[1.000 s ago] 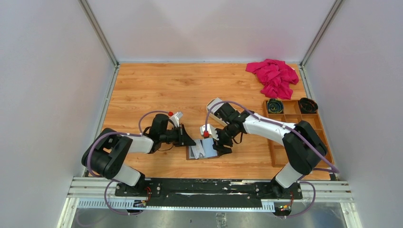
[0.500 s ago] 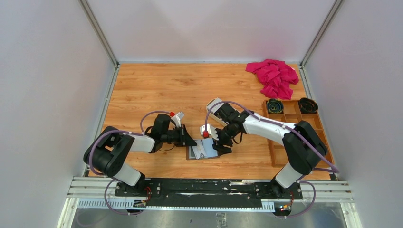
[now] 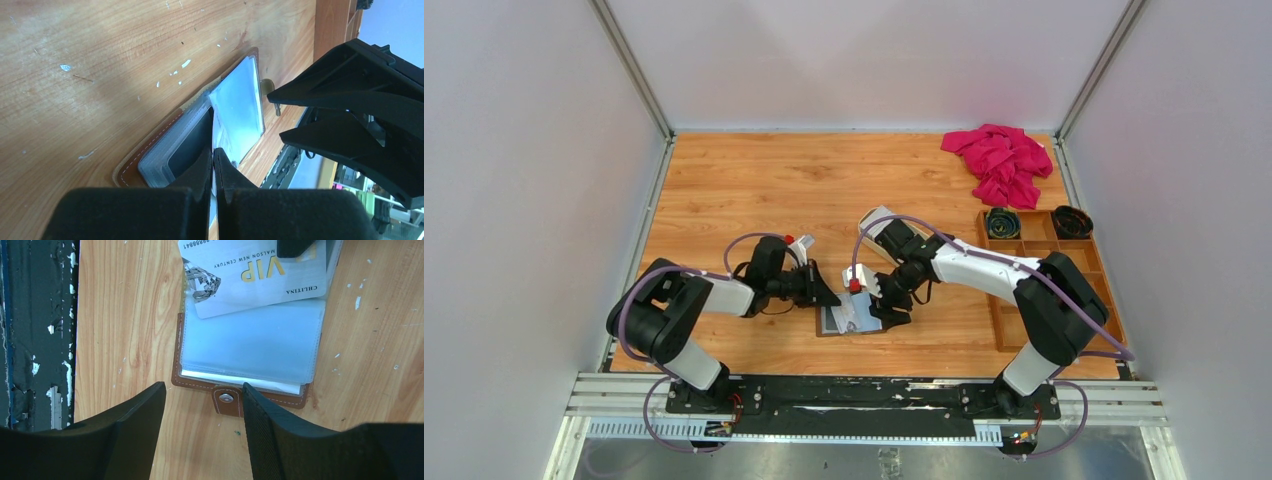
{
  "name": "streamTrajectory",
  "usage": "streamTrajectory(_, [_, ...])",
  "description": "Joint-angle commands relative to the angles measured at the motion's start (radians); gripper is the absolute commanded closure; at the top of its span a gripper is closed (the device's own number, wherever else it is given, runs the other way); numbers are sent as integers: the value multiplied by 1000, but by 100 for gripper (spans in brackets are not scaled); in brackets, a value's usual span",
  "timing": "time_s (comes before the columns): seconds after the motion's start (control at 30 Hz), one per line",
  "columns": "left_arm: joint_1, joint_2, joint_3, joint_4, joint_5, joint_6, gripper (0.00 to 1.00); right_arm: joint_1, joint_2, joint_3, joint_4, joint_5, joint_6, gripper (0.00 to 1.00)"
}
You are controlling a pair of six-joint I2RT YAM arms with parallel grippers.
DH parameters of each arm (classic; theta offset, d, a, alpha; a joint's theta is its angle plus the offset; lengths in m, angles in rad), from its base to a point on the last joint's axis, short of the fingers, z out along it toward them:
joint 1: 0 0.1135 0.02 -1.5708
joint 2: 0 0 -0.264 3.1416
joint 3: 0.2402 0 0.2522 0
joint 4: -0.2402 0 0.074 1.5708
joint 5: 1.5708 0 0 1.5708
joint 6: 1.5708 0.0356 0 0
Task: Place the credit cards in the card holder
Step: Insert the credit card into the card holder.
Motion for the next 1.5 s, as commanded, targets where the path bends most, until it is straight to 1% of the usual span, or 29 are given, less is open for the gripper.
streamTrajectory(0.0, [-4,14,34,-120,-49,28,100,19,11,27,-15,15,15,39])
streamTrajectory(0.67, [-4,129,142,-265,14,55,100,29,8,34,-15,26,21,41])
streamTrajectory(0.87, [-4,130,174,-402,7,100,100,38,14,35,-15,32,22,41])
streamTrajectory(0.97, [-4,132,204,-475,0,137,100,43,16,36,-15,35,24,41])
streamTrajectory(1.07, [-3,143,246,-581,-13,184,100,49,16,38,-15,38,24,41])
streamTrajectory(1.13, [-3,152,261,-612,-11,193,100,51,16,38,-15,42,25,41])
streamTrajectory(1.47, [-3,230,305,-614,0,196,100,57,14,42,-15,50,29,41])
